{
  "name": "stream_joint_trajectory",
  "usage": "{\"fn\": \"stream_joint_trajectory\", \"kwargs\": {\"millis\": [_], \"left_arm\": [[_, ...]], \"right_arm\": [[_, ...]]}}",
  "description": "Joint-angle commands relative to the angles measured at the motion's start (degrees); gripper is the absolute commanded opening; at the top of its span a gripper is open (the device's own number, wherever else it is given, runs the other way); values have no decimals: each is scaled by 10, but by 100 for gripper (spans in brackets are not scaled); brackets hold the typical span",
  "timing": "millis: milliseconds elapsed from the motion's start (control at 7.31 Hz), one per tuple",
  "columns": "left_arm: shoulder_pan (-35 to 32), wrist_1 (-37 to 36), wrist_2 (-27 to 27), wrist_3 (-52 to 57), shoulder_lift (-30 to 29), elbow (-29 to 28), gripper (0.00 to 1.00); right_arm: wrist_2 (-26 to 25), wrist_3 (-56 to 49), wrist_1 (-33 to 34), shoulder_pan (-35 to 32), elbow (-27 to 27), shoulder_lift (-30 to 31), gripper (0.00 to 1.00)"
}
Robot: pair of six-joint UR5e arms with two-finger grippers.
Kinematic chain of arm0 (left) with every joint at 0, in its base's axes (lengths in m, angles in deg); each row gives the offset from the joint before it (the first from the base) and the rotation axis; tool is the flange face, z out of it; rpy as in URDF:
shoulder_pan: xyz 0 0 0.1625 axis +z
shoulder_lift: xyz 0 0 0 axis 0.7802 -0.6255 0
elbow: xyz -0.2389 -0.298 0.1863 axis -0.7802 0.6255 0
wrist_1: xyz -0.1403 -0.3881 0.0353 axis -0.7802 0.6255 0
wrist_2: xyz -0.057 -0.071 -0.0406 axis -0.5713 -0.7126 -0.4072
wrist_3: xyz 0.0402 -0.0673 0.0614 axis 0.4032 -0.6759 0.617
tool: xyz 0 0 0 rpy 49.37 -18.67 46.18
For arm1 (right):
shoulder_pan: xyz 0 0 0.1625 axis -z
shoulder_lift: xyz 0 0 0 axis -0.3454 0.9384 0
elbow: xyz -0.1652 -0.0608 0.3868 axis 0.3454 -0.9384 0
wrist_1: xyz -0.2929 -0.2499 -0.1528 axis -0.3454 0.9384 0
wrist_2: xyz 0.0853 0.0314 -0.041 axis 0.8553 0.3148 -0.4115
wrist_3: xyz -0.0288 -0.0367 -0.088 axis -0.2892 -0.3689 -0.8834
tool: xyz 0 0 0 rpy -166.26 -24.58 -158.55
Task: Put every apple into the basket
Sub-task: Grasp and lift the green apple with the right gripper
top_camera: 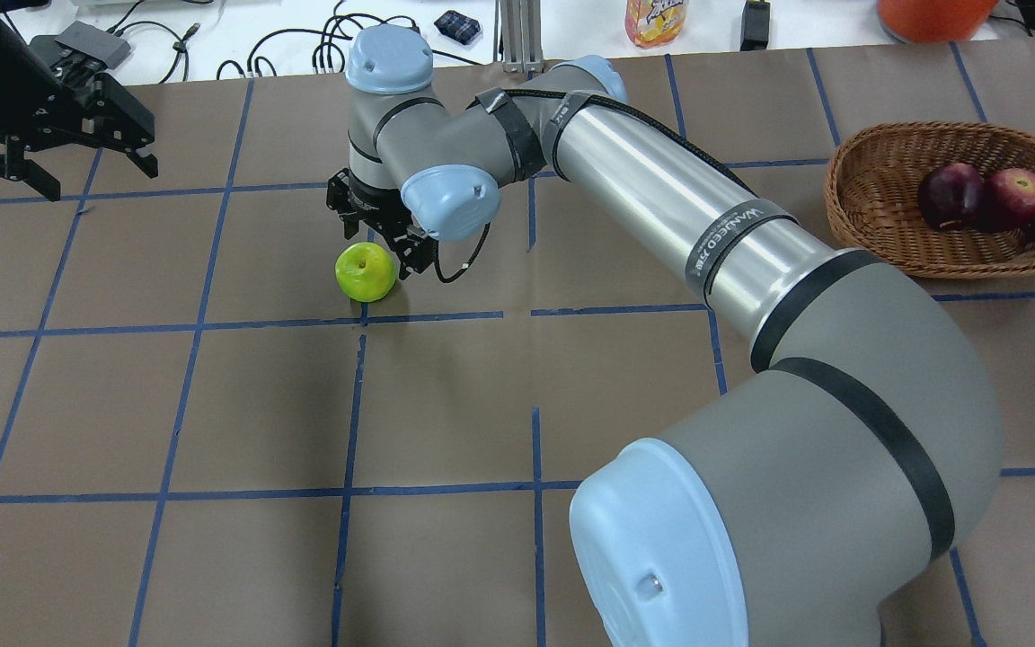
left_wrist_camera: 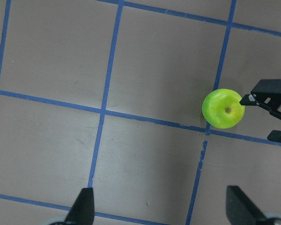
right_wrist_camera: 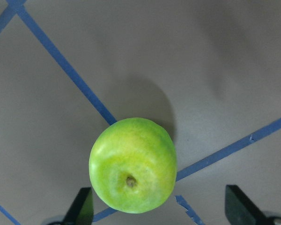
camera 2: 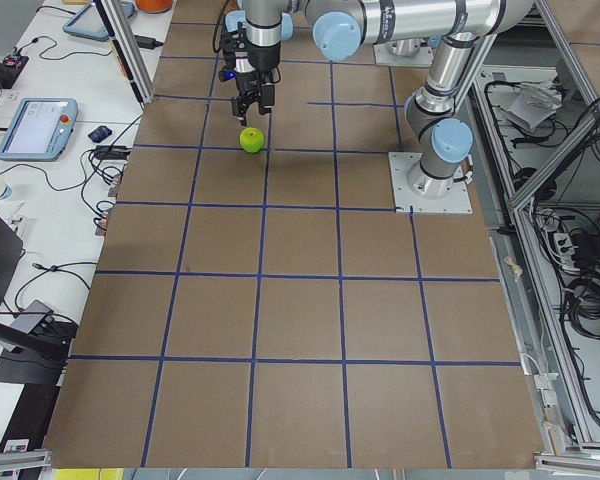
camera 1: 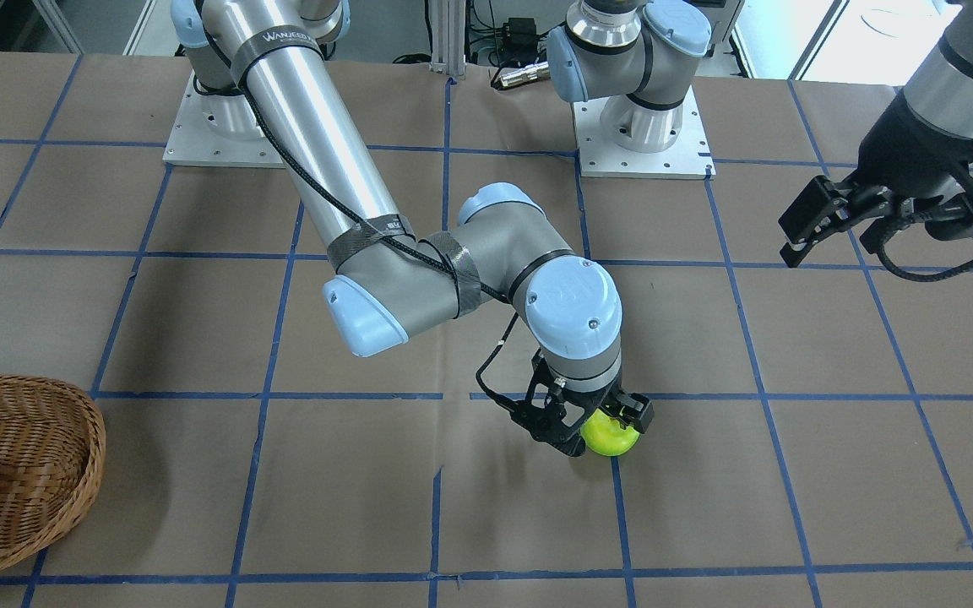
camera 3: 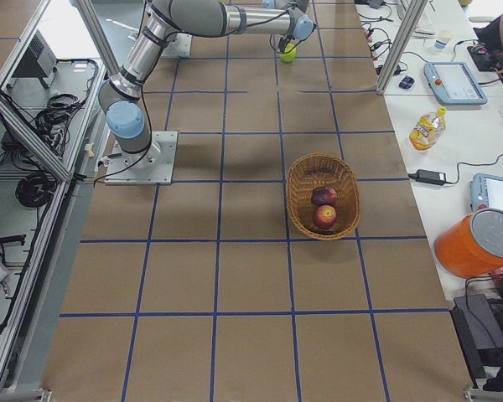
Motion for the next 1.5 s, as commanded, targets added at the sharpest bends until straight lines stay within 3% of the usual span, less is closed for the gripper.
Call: {"fn": "stream_joint_trajectory", "kwargs": {"millis": [0, 684, 821, 957, 1368], "left_arm": [[2, -2, -1, -4, -4, -1, 100], [0, -1, 2, -3, 8, -1, 100], [3, 7, 4, 2, 9, 0, 100], [9, 7, 4, 7, 9, -1, 100], [6, 9, 0, 7, 3, 3, 100]], "right_arm": [[0, 14, 6, -8, -25, -26, 100], [0, 26, 6, -16, -56, -69, 100], [0, 27, 6, -16, -56, -74, 96], [-1, 27, 5, -16, -56, -73, 3], [-55, 7, -17, -1, -58, -37, 0]]}}
